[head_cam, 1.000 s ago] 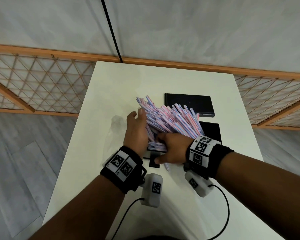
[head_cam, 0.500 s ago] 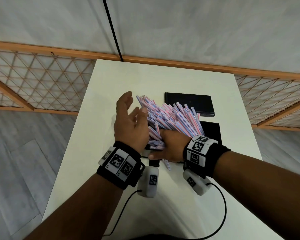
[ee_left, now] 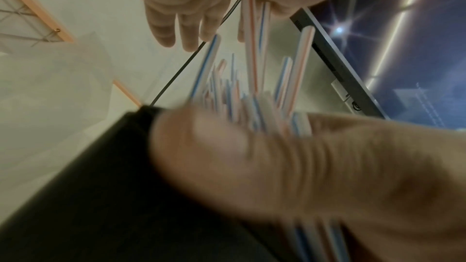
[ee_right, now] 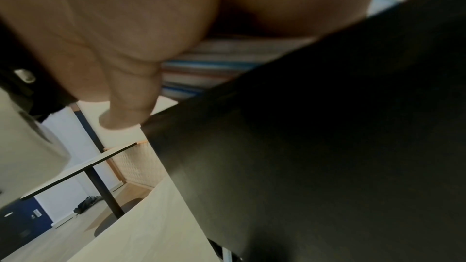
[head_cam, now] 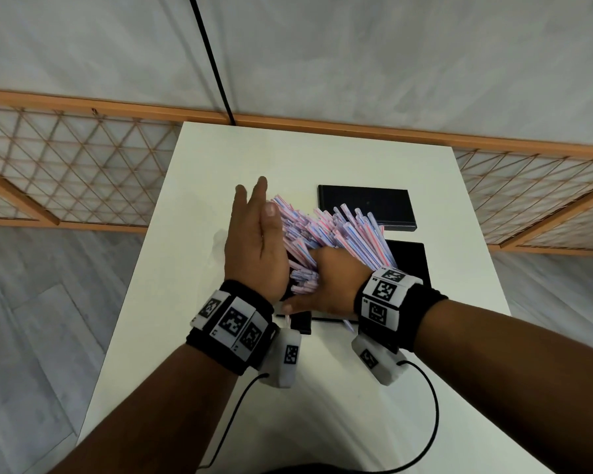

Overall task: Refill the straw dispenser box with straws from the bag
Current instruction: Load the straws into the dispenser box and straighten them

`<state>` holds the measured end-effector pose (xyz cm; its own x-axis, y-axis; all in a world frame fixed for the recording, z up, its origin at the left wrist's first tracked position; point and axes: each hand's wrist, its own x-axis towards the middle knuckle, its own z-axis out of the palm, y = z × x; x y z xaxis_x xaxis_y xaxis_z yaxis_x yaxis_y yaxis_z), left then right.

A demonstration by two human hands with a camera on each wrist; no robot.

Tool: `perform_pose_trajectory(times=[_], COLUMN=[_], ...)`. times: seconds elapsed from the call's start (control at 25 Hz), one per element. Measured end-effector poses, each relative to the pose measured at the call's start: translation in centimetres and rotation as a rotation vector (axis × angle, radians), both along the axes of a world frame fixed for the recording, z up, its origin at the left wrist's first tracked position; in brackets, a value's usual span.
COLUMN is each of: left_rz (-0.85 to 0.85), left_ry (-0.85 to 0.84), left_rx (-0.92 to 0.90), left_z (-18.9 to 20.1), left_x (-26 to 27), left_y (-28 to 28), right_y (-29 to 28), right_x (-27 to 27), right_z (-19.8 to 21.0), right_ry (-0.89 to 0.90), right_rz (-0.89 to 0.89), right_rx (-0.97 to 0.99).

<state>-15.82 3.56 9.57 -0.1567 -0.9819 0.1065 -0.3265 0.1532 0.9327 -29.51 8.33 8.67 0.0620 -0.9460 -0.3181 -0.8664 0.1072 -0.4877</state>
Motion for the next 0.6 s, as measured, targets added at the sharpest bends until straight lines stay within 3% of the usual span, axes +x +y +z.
perform_pose_trajectory(times=[0.16,0.36,0.48,0.6], left_rz=[0.018,0.117,0.057,0.095], left_ry=[-0.043,0.252,0.164,0.167], left_rx=[0.086,0.34,0.43,0.479], left_z=[-0.6,-1.1,-0.6,-1.1], left_x=[0.0,-1.3,-1.3,-0.7], left_y=[-0.3,0.5,1.1,0.8], right_y=[-0.3,0.5,2.9,6.3], right_x=[0.7,0.7,0.7,-1.0], right_z=[0.2,1.4,3.8,5.8], right_ry=[-0.01,0.04,-0.042,-0.121], right_rz=[-0.06,0.014,0.103,0.044], right_rx=[-0.114,-0.15,-0.295,-0.363])
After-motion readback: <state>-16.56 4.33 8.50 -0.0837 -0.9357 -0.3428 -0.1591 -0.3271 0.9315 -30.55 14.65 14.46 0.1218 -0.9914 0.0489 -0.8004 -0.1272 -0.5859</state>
